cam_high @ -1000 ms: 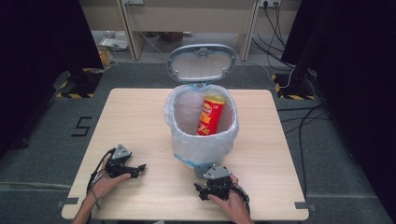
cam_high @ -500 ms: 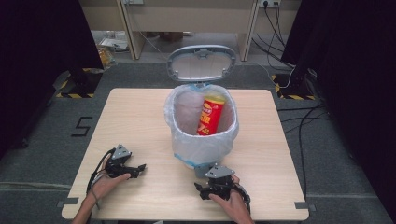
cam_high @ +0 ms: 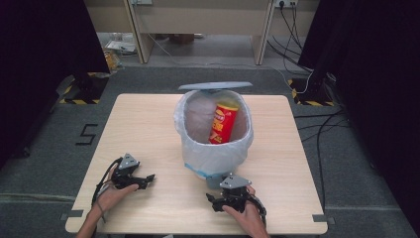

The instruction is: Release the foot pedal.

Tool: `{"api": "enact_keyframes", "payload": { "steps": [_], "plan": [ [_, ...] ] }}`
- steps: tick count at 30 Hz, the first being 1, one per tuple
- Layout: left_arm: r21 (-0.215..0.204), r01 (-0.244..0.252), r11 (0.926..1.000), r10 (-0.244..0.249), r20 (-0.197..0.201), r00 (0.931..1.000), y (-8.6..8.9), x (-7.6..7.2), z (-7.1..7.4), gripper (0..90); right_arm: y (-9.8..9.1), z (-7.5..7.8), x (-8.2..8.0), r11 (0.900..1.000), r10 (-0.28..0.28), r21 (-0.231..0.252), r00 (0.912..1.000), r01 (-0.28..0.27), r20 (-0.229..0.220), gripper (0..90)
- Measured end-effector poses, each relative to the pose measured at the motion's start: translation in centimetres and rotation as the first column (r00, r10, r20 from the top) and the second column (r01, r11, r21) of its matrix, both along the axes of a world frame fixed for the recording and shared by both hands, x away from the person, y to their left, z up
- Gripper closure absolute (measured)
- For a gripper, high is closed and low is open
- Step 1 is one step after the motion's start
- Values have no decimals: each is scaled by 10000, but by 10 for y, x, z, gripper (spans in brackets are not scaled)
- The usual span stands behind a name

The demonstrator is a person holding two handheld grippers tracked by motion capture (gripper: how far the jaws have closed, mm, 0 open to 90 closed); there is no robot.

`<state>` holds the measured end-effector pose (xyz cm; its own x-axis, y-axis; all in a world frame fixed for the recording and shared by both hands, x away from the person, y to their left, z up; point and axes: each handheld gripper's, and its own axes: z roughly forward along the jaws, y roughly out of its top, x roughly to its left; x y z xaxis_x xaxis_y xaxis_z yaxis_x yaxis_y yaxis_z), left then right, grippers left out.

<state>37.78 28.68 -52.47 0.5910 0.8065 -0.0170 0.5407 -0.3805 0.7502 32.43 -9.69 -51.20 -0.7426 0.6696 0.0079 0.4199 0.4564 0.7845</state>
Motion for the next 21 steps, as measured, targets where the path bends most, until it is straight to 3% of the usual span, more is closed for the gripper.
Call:
{"api": "enact_keyframes", "payload": {
  "steps": [7,11,17,21],
  "plan": [
    [-19,2,10000,-2,-4,10000,0,0,0,147,0,0,-1,9997,-218,-106,9995,221,247,183],
    [-55,-3,10000,3,0,10000,0,0,0,149,-5,3,-2,9991,-414,70,9988,412,271,186],
    [-51,18,10000,-18,0,10000,0,0,0,151,-26,9,-7,9977,-633,260,9977,627,224,200],
    [-48,19,10000,-19,-1,10000,0,0,0,152,-47,14,-9,9929,-1159,290,9928,1150,304,204]
  ]
}}
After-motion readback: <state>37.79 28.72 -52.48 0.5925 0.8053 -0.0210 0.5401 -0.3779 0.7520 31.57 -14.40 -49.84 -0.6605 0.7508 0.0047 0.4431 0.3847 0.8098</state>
